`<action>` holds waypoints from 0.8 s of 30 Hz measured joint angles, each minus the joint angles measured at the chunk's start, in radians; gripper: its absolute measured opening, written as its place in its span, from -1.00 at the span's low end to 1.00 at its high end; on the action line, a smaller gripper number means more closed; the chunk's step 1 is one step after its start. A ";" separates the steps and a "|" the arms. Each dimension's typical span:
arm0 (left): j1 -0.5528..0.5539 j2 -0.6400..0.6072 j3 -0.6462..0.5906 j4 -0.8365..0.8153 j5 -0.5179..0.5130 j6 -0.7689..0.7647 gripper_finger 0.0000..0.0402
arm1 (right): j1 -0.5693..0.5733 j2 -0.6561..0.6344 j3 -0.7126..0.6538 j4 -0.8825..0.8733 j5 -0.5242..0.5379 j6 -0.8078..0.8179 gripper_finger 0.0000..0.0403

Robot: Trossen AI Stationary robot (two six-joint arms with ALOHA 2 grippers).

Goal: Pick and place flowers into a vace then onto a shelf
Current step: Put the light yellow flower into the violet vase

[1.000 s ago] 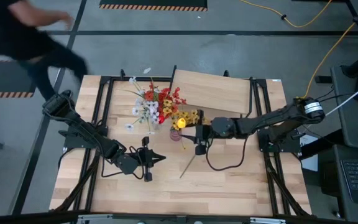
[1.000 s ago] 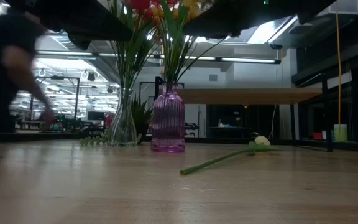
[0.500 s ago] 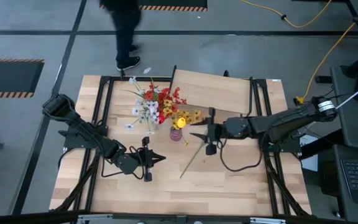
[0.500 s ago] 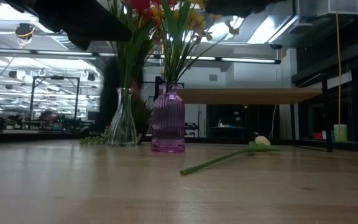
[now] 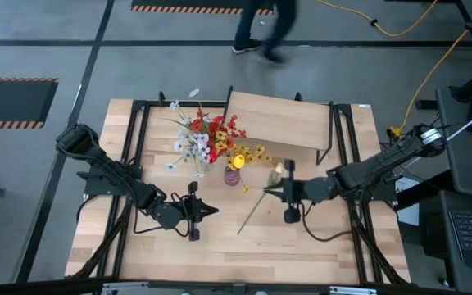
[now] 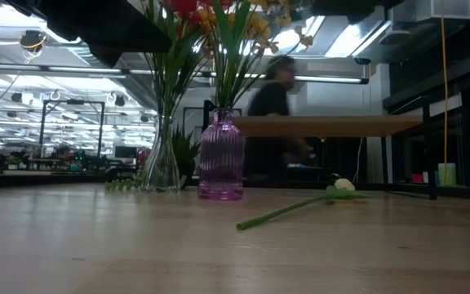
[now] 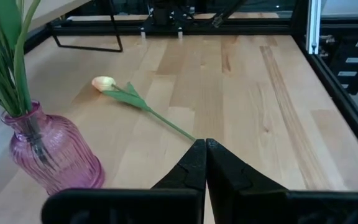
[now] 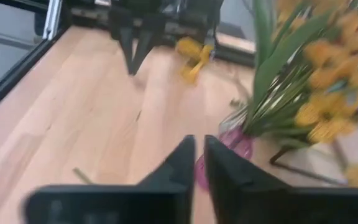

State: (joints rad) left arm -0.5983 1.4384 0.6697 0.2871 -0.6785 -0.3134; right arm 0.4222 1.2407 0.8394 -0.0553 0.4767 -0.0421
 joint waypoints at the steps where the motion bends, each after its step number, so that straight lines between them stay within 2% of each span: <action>1: 0.000 0.000 0.000 0.000 0.000 0.003 -0.99 | 0.008 0.000 0.000 -0.015 0.002 0.028 -0.91; 11: 0.000 0.000 0.000 0.000 -0.001 0.005 -0.99 | 0.051 0.018 0.000 -0.160 0.008 0.322 -0.98; 16: 0.000 0.000 0.000 -0.001 -0.001 0.005 -0.99 | 0.058 0.065 0.000 -0.169 0.015 0.417 -0.99; 24: -0.002 0.000 0.000 -0.001 -0.001 0.002 -0.99 | 0.058 0.129 0.000 -0.183 0.049 0.711 -0.99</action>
State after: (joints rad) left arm -0.6004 1.4384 0.6697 0.2856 -0.6792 -0.3111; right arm 0.4805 1.3700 0.8394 -0.2388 0.5259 0.6687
